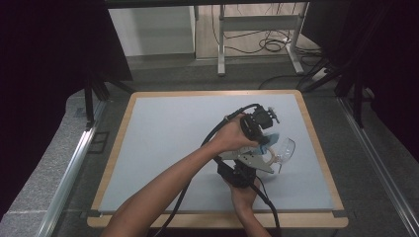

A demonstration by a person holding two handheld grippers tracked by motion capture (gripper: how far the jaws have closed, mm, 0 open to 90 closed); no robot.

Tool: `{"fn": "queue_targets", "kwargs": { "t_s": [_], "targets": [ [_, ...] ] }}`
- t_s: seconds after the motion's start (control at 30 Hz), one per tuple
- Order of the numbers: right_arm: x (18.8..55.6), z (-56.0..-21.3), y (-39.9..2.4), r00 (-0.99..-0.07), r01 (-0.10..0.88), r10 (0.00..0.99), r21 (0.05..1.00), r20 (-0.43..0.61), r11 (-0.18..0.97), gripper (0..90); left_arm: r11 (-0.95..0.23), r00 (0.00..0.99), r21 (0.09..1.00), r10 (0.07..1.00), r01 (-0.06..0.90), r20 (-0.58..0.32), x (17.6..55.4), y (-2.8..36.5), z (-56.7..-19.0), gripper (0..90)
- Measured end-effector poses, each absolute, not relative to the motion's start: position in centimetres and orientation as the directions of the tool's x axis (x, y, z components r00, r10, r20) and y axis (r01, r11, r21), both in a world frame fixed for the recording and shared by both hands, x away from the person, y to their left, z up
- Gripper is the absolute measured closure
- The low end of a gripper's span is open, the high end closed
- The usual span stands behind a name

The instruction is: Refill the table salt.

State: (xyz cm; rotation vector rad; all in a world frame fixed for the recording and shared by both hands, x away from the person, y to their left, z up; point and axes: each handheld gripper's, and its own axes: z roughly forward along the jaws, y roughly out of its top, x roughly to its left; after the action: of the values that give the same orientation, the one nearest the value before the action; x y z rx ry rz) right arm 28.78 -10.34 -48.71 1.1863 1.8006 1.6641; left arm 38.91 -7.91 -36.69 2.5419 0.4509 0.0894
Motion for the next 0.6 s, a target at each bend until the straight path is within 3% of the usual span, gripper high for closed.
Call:
{"fn": "queue_targets", "kwargs": {
  "t_s": [0.6],
  "targets": [
    [28.74, -48.63, -10.37, -0.548, 0.304, 0.801, 0.95, 0.241, -0.078, 54.7, -0.795, 0.943, 0.53, 0.332, 0.296, -0.028, 38.91, -7.99, -36.75, 90.0]
  ]
}}
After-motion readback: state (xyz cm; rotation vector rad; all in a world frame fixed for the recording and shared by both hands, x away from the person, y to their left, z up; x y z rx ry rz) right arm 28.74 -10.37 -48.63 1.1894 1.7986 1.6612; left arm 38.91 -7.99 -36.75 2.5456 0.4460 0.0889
